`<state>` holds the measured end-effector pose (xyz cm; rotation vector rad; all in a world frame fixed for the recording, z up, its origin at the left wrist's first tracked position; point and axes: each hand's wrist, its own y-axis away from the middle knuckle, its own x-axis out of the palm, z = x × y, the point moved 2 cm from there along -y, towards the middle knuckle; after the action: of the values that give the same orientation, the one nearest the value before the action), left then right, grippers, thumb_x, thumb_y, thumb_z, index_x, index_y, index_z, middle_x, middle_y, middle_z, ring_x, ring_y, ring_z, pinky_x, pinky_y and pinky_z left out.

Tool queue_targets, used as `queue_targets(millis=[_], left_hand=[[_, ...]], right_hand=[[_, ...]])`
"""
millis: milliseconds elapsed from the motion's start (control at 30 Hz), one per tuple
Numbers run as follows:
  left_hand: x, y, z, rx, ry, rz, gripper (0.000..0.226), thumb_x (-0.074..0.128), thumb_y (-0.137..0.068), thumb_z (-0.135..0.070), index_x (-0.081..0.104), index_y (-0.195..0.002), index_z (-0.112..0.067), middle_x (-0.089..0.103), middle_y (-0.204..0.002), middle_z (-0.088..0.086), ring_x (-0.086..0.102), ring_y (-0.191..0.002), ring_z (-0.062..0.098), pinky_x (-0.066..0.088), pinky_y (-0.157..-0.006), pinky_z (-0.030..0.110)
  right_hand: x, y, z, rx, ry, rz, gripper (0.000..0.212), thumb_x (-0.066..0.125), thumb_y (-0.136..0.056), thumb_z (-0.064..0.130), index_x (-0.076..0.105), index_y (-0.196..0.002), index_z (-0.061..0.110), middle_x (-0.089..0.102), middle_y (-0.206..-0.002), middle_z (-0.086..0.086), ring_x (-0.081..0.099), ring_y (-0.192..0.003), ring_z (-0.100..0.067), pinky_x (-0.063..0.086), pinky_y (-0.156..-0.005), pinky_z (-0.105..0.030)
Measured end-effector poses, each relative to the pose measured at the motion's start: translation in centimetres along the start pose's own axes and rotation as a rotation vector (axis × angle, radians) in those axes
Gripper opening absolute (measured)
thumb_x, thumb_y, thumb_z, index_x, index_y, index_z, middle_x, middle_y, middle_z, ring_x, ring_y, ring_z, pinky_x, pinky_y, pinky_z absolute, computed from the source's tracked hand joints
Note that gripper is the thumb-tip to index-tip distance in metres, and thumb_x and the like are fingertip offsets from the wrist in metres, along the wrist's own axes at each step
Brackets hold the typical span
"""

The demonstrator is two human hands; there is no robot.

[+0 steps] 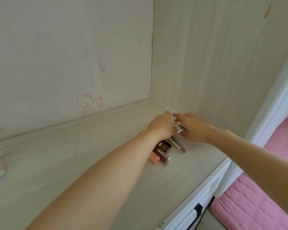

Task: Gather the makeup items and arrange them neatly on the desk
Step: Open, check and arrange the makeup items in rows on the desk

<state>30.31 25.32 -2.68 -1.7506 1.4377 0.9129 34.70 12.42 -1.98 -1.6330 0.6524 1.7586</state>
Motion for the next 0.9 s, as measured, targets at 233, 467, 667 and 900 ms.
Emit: queue_targets(millis=[233,467,667,900], left_hand=[[0.8,-0.6,0.2,-0.040,0.054,-0.021,0.058,0.070,-0.081,-0.032,0.043,-0.129,-0.014,0.061,-0.112,0.007,0.059,-0.102,0.025,0.053,-0.086,0.041],[1.3,-0.9,0.2,-0.072,0.050,-0.033,0.048,0.070,-0.080,-0.033,0.050,-0.121,-0.016,0.057,-0.116,0.009,0.058,-0.101,0.026,0.052,-0.084,0.038],[0.7,-0.6,-0.1,-0.018,0.079,-0.068,0.045,0.072,-0.077,-0.034,0.058,-0.117,-0.017,0.055,-0.119,0.007,0.058,-0.102,0.024,0.052,-0.086,0.036],[-2.7,1.1,-0.1,0.039,0.345,-0.208,0.042,0.079,-0.071,-0.025,0.066,-0.109,-0.016,0.063,-0.111,0.000,0.060,-0.103,0.013,0.049,-0.087,0.024]], right_hand=[[0.9,-0.6,-0.2,-0.008,-0.051,-0.037,0.068,0.059,-0.089,0.011,0.026,-0.148,0.016,0.058,-0.127,-0.010,0.045,-0.122,-0.029,0.041,-0.100,-0.039],[1.7,-1.6,-1.2,0.016,-0.100,-0.088,0.039,0.058,-0.091,0.025,0.052,-0.128,0.012,0.056,-0.107,-0.013,0.055,-0.088,-0.023,0.042,-0.082,-0.027],[1.0,-0.6,-1.2,0.067,-0.220,-0.106,0.047,0.062,-0.090,0.017,0.047,-0.134,0.011,0.055,-0.117,-0.009,0.055,-0.102,-0.023,0.041,-0.089,-0.024],[-1.7,0.8,-0.7,0.153,-0.698,-0.236,0.052,0.066,-0.088,0.011,0.047,-0.136,0.013,0.060,-0.124,-0.006,0.061,-0.099,-0.014,0.050,-0.082,-0.020]])
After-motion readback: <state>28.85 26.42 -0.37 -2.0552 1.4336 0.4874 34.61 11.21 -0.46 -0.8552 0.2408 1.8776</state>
